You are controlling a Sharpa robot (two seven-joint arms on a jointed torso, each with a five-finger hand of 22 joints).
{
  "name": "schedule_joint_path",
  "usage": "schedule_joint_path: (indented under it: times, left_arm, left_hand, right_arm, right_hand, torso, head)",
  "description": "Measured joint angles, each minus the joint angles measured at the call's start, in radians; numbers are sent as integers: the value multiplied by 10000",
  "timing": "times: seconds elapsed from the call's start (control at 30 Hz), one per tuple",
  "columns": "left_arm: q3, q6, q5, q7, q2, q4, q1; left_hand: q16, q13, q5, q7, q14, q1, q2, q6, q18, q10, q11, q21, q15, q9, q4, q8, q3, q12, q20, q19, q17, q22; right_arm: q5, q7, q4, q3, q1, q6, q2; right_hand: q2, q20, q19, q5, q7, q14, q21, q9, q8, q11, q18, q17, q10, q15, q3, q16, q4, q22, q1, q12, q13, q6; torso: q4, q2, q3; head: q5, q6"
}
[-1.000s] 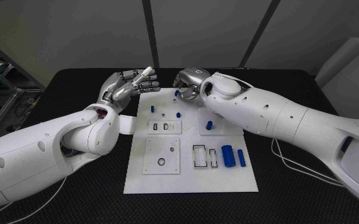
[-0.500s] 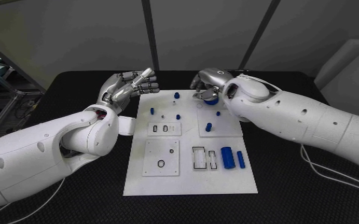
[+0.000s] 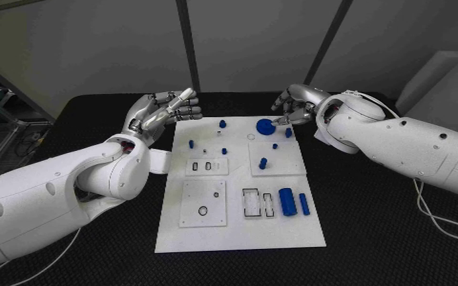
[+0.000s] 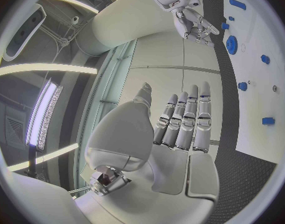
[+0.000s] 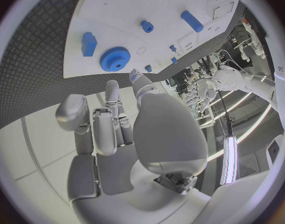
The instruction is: Assemble the parts on the task board
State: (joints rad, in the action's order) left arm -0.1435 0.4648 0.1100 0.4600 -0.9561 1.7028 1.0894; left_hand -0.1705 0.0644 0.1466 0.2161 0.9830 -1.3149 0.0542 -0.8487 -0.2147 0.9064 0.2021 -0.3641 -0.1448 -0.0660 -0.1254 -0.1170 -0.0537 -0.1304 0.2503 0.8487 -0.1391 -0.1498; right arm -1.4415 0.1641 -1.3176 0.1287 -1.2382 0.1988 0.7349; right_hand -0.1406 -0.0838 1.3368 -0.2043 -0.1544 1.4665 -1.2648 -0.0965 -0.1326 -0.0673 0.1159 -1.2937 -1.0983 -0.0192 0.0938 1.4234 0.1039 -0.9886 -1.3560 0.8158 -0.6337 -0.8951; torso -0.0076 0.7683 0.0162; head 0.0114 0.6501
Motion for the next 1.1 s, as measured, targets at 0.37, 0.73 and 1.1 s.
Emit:
schedule_joint_path:
  times: [0.37, 0.73, 1.1]
  left_arm:
    - [0, -15, 31, 0, 9, -38, 0]
    - [0, -24, 43, -2, 20, -70, -1]
    - [0, -36, 48, -3, 41, -98, -1]
  left_hand:
    - [0, 0, 0, 0, 0, 0, 0, 0, 0, 0, 0, 0, 0, 0, 0, 0, 0, 0, 0, 0, 1, -1]
    - [0, 0, 0, 0, 0, 0, 0, 0, 0, 0, 0, 0, 0, 0, 0, 0, 0, 0, 0, 0, 1, -2]
    - [0, 0, 0, 0, 0, 0, 0, 0, 0, 0, 0, 0, 0, 0, 0, 0, 0, 0, 0, 0, 2, 6]
  right_arm:
    - [309, 289, 497, 13, 5, -694, -314]
    - [284, 357, 952, 14, 5, -1057, -781]
    - [255, 416, 1176, 12, 7, -1197, -1059]
  right_hand:
    - [0, -38, 38, 0, -48, -15, -160, -56, -241, -32, 1, -145, 123, 15, -257, 162, 513, -279, -248, 1119, -1186, 149]
    - [120, -108, 218, -42, -52, -15, -521, -110, -488, -39, -157, -144, -876, 14, -388, 470, 733, -826, -443, 3022, -3323, 221]
    - [238, -143, 647, -42, -52, -15, -1147, -134, -676, -56, -312, -142, -1887, 86, -452, 955, 817, -1960, -561, 4719, -5371, 220]
  torso:
    - [12, 13, -1]
    - [7, 16, -7]
    - [7, 19, -8]
  head:
    - [33, 41]
    - [4, 69]
    - [-10, 95]
